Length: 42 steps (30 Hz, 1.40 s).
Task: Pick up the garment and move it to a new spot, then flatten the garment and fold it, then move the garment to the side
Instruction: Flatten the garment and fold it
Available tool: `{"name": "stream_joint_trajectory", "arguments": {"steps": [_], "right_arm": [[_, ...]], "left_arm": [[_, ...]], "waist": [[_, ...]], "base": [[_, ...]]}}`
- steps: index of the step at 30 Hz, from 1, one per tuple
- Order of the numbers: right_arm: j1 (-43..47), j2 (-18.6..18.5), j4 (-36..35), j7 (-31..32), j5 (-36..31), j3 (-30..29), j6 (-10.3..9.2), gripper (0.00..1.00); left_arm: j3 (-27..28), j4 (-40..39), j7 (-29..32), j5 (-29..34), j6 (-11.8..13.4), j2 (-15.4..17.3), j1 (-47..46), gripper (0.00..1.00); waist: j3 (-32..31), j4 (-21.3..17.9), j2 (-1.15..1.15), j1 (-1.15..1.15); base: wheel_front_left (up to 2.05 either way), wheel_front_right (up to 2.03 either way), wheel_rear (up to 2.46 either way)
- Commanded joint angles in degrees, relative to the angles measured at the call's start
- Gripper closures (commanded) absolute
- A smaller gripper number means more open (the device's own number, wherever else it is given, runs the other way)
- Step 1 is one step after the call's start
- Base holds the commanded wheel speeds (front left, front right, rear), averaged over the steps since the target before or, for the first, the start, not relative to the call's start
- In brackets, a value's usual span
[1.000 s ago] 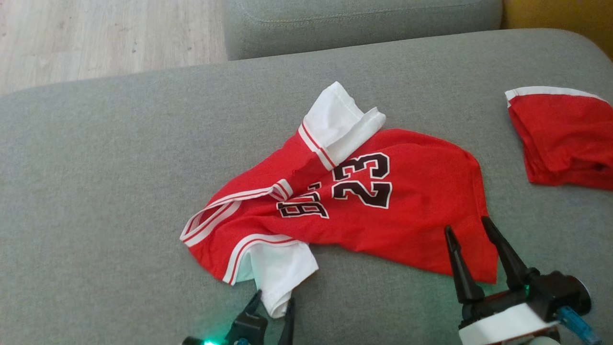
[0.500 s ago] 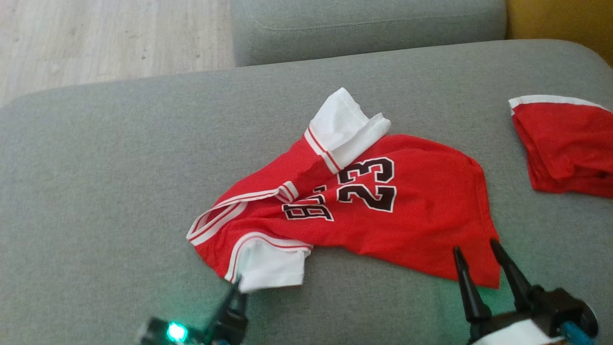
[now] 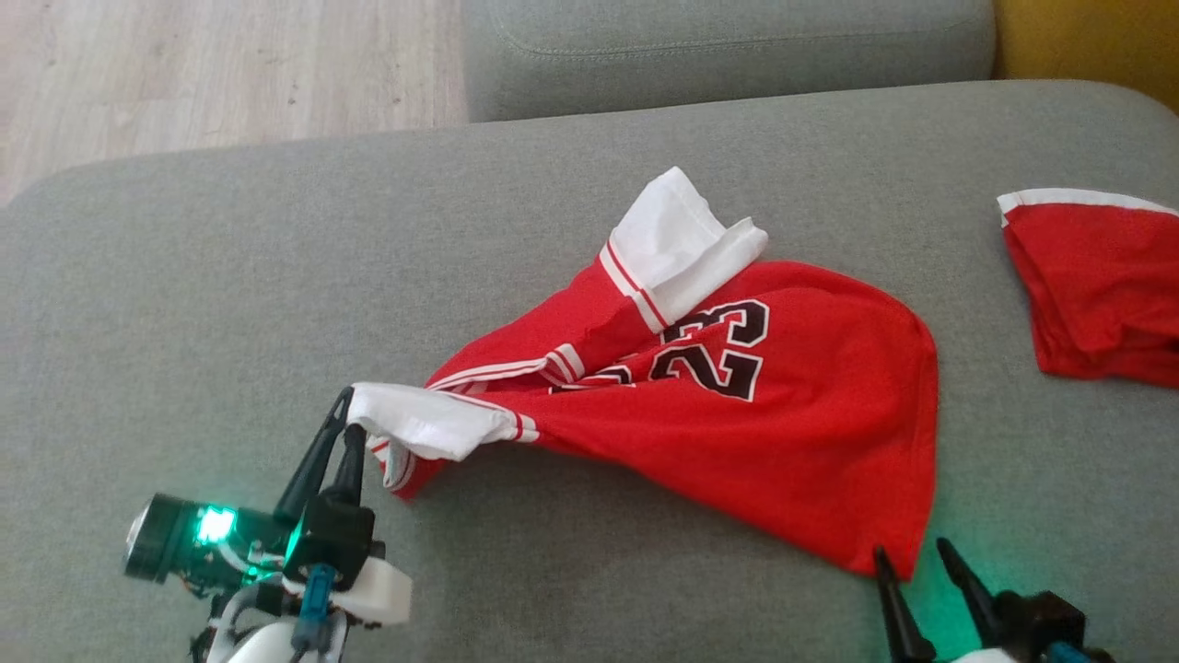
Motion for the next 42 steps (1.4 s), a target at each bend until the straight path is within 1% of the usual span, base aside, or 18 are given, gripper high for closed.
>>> {"name": "stream_joint_trajectory", "arguments": {"steps": [1,5,6,8,9,12,15,20,24,26,27,30,32,34,36,39,42], "right_arm": [[-2.7,-0.4,-0.1,-0.6,1.5,1.8,0.37,0.00],[-5.1,-0.8,3.7,0.0,5.5,3.9,0.37,0.00],[-5.5,-1.0,4.1,-0.1,5.9,4.3,0.37,0.10],[-6.3,-1.4,4.5,-0.2,6.6,5.2,0.37,0.65],[-6.5,-1.6,4.5,-0.3,7.0,5.7,0.37,1.00],[-6.8,-2.6,3.8,-0.5,7.3,6.6,0.37,1.00],[-6.4,-3.2,1.0,-0.6,5.9,5.0,0.37,1.00],[-3.2,-3.7,-10.6,-0.6,3.5,0.8,0.37,1.00],[0.2,-4.6,-22.1,-0.6,1.7,-3.5,0.37,1.00],[1.3,-5.1,-27.6,-0.6,0.9,-5.4,0.37,1.00],[1.3,-5.1,-27.6,-0.6,0.9,-5.4,0.37,1.00],[1.2,-5.7,-34.2,1.6,0.5,-7.3,0.37,1.00],[-0.3,-5.3,-36.1,4.3,1.2,-8.1,0.37,1.00],[-2.5,-5.2,-34.7,7.8,1.9,-7.6,0.37,1.00],[-5.8,-4.7,-30.6,10.8,3.5,-7.2,0.37,1.00],[-12.8,-6.3,-20.7,13.0,5.7,-5.5,0.37,1.00],[-20.6,-7.2,-10.1,12.0,8.5,-3.3,0.37,1.00]], "left_arm": [[2.7,-2.4,0.4,0.2,0.6,1.7,-2.9,1.00],[2.1,-3.3,1.0,-0.3,0.6,1.2,-2.7,1.00],[1.9,-3.4,1.0,-0.3,0.5,1.1,-2.7,1.00],[1.5,-3.5,0.9,-0.4,0.3,0.9,-2.6,1.00],[1.3,-3.5,0.7,-0.5,0.2,0.9,-2.5,1.00],[1.0,-3.6,0.1,-0.9,-0.2,0.8,-2.1,1.00],[0.9,-4.2,-1.4,-1.0,-0.4,1.0,-2.0,1.00],[2.4,-8.5,-3.9,-1.3,0.3,3.1,-0.9,1.00],[4.4,-14.8,-3.4,-0.3,1.8,6.5,0.3,1.00],[4.7,-18.6,-3.0,0.6,1.9,8.0,0.1,1.00],[4.7,-18.6,-3.0,0.6,1.9,8.0,0.1,1.00],[4.5,-23.1,-1.6,1.0,1.1,9.0,-0.7,1.00],[3.5,-24.3,-0.6,0.5,-0.7,8.9,-1.7,1.00],[2.0,-23.6,-0.1,0.0,-2.6,7.9,-3.2,1.00],[0.5,-21.7,-0.3,-1.1,-4.6,6.0,-5.1,1.00],[-1.8,-17.2,-1.2,-2.3,-7.4,2.9,-8.2,1.00],[-3.0,-12.5,-2.9,-2.8,-8.7,-0.3,-11.2,1.00]], "waist": [[-0.1,0.3,0.00,0.00],[-0.3,1.2,0.00,0.00],[-0.3,1.4,0.00,0.00],[-0.5,1.7,0.00,0.00],[-0.6,1.8,0.00,0.00],[-1.1,1.7,0.00,0.00],[-1.9,1.5,0.00,0.00],[-3.5,0.4,0.00,0.00],[-4.5,-0.4,0.00,0.00],[-4.7,-0.5,0.00,0.00],[-4.7,-0.5,0.00,0.00],[-4.6,-0.1,0.00,0.00],[-4.2,0.6,0.00,0.00],[-3.3,1.5,0.00,0.00],[-2.1,2.6,0.00,0.00],[0.1,4.2,0.00,0.00],[2.7,5.6,0.00,0.00]], "base": [[0.00,0.00,0.00],[0.00,0.00,0.00],[0.00,0.00,0.00],[0.00,0.00,0.00],[0.00,0.00,0.00],[0.00,0.00,0.00],[0.00,0.00,0.00],[0.00,0.00,0.00],[0.00,0.00,0.00],[0.00,0.00,0.00],[0.00,0.00,0.00],[0.00,0.00,0.00],[0.00,0.00,0.00],[0.00,0.00,0.00],[0.00,0.00,0.00],[0.00,0.00,0.00],[0.00,0.00,0.00]]}}
